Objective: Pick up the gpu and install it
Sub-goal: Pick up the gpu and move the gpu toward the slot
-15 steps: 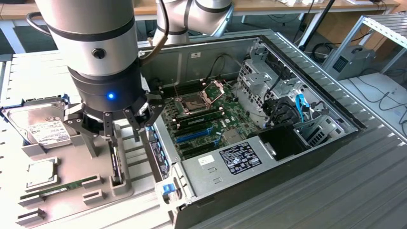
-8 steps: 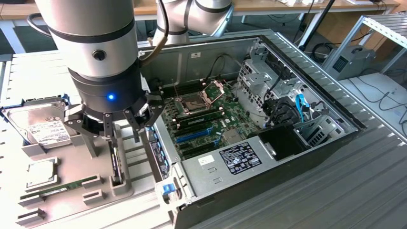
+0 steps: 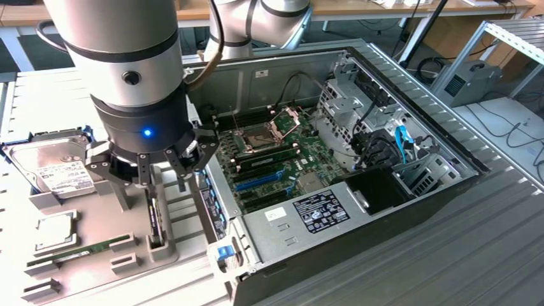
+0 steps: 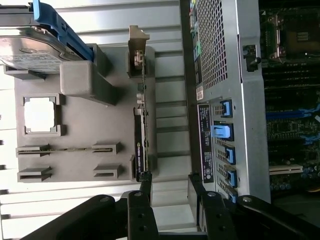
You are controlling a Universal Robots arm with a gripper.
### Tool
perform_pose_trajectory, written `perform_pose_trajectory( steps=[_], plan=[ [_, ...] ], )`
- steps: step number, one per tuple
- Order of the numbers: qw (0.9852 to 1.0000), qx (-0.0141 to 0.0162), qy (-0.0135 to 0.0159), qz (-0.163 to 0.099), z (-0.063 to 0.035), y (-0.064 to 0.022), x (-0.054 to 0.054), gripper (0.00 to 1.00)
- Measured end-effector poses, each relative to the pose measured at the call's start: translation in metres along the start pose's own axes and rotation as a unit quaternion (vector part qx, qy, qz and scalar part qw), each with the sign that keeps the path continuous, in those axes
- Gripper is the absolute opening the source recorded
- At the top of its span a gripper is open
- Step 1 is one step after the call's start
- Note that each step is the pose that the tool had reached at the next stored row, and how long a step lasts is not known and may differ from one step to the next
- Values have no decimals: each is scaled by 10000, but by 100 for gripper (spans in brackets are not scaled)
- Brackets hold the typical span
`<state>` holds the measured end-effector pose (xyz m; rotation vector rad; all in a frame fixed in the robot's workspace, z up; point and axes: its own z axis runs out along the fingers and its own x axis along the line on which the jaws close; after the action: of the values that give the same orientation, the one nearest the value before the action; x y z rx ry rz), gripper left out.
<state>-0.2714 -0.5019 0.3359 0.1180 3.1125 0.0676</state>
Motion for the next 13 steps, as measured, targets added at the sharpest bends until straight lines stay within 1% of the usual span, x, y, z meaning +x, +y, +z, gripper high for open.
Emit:
perform_pose_trajectory(
  steps=[13],
  plan=[
    [10000,-1,-1,0,43,4,31,42]
  ],
)
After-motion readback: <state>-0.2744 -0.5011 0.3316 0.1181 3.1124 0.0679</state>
